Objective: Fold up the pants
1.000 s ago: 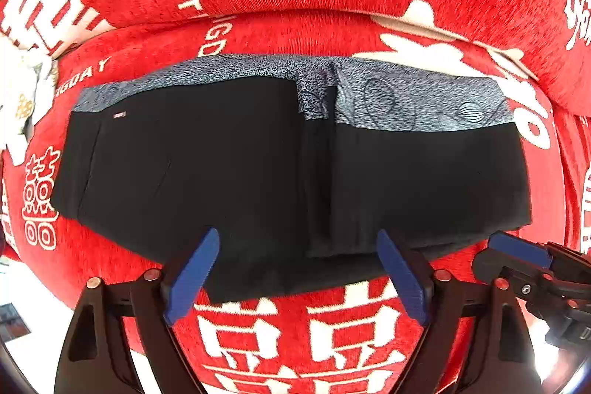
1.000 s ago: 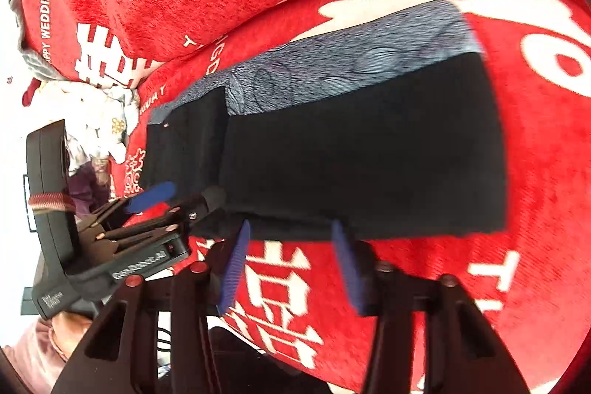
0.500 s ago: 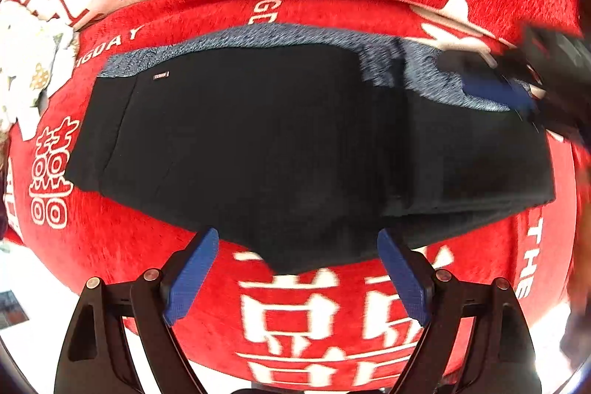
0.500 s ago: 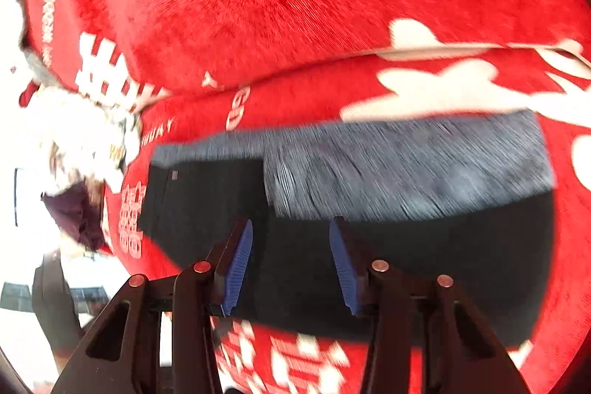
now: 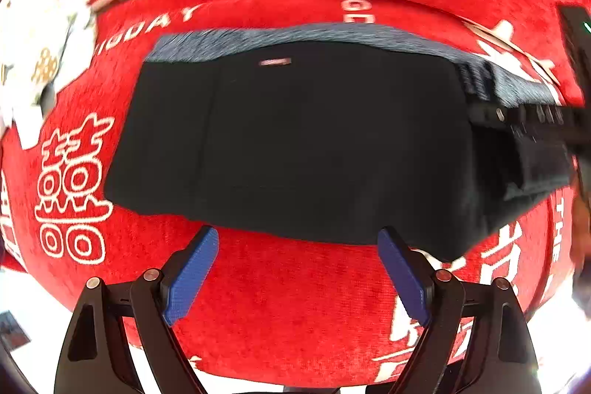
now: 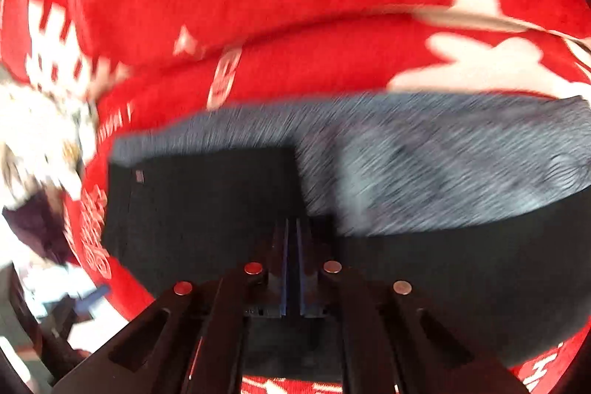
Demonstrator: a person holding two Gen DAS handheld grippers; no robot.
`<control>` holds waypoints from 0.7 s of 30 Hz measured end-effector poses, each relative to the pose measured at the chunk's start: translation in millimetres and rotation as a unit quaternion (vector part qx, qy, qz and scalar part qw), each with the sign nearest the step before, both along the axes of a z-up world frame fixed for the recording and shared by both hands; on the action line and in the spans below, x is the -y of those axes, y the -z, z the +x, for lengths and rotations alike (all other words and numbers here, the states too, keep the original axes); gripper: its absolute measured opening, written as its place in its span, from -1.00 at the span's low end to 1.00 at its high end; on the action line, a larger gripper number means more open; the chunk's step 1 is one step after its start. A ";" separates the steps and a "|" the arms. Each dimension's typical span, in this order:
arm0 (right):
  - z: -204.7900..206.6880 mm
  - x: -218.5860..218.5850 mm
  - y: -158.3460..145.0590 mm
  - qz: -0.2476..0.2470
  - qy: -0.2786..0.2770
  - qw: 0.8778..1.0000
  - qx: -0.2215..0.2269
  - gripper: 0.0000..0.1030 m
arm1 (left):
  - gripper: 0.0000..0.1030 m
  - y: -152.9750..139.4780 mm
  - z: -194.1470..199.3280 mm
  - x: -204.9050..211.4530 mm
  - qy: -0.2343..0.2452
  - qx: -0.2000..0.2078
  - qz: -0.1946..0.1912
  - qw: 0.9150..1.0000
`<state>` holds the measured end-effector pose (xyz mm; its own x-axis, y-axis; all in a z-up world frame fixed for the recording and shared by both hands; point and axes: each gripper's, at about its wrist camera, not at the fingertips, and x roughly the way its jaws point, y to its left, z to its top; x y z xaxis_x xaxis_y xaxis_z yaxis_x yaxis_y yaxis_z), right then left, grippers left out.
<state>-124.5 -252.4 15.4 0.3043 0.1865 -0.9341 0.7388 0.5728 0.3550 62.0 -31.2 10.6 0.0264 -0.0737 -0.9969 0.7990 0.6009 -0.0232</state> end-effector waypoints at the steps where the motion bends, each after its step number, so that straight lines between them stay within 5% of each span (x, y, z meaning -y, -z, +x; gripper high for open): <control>1: 2.3 -6.8 -6.0 -0.008 -0.005 1.000 -0.001 -0.90 | 0.72 0.8 4.5 -2.0 -0.006 -0.003 -0.002 1.000; 3: 2.9 -18.5 -25.5 -0.036 -0.010 0.999 0.004 -0.86 | 0.72 3.8 11.0 -3.8 -0.012 -0.001 -0.001 1.000; 7: -3.4 -23.9 -46.8 -0.092 -0.031 0.995 -0.013 -0.19 | 0.72 9.1 16.4 -6.0 -0.034 -0.002 0.010 0.999; 14: -37.5 -6.3 -18.2 -0.009 0.024 0.998 -0.051 -0.09 | 0.72 7.9 15.4 -4.0 -0.055 -0.004 0.012 0.998; 17: -32.4 -21.7 -25.7 -0.017 -0.007 0.999 -0.042 0.12 | 0.72 10.7 14.4 0.8 -0.051 -0.003 0.016 0.999; 21: -22.6 -40.1 -33.5 -0.015 -0.043 0.998 -0.037 0.12 | 0.72 17.2 12.3 4.9 -0.048 -0.007 0.026 0.998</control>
<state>-147.1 -212.3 48.9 0.2175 0.1798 -0.9594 0.7100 0.6453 0.2819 74.3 -36.1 -6.6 0.0169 -0.0204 -0.9996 0.7373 0.6756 -0.0013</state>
